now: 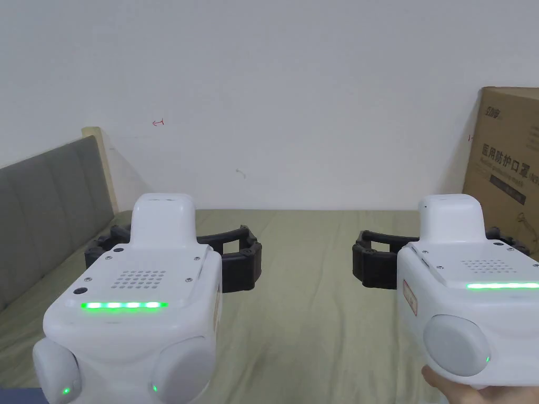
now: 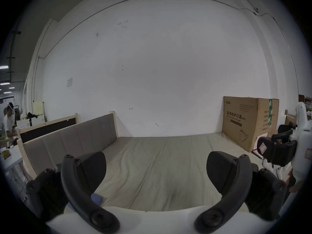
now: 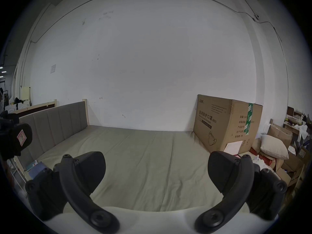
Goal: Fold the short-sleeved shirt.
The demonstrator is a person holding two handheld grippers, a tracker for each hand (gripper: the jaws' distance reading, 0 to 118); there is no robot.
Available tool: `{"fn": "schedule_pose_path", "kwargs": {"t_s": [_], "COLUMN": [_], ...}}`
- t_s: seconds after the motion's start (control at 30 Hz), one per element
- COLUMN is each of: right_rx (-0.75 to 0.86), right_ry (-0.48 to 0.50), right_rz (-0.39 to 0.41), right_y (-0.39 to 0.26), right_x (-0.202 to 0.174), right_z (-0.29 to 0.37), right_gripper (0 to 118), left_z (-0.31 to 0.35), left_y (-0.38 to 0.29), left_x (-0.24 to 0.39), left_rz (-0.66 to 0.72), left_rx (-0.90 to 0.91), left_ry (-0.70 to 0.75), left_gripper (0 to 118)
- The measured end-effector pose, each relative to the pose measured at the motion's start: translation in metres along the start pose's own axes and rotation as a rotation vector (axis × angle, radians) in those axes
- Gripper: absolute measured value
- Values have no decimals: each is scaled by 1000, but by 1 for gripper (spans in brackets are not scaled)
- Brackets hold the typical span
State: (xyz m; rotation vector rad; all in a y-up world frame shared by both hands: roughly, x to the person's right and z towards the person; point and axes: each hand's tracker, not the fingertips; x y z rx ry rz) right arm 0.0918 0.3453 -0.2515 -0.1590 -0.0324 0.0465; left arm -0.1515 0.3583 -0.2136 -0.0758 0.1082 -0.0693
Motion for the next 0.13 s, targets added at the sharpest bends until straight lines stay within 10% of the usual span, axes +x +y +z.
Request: {"fn": "schedule_pose_path", "kwargs": {"t_s": [0.13], "right_rx": [-6], "right_ry": [-4], "right_rz": [-2], "right_y": [0], "right_x": [0], "right_z": [0], "right_gripper": [118], "left_z": [-1], "left_y": [-3], "left_x": [2], "left_rz": [-27], "left_rx": [11], "left_ry": [12], "left_gripper": [118]}}
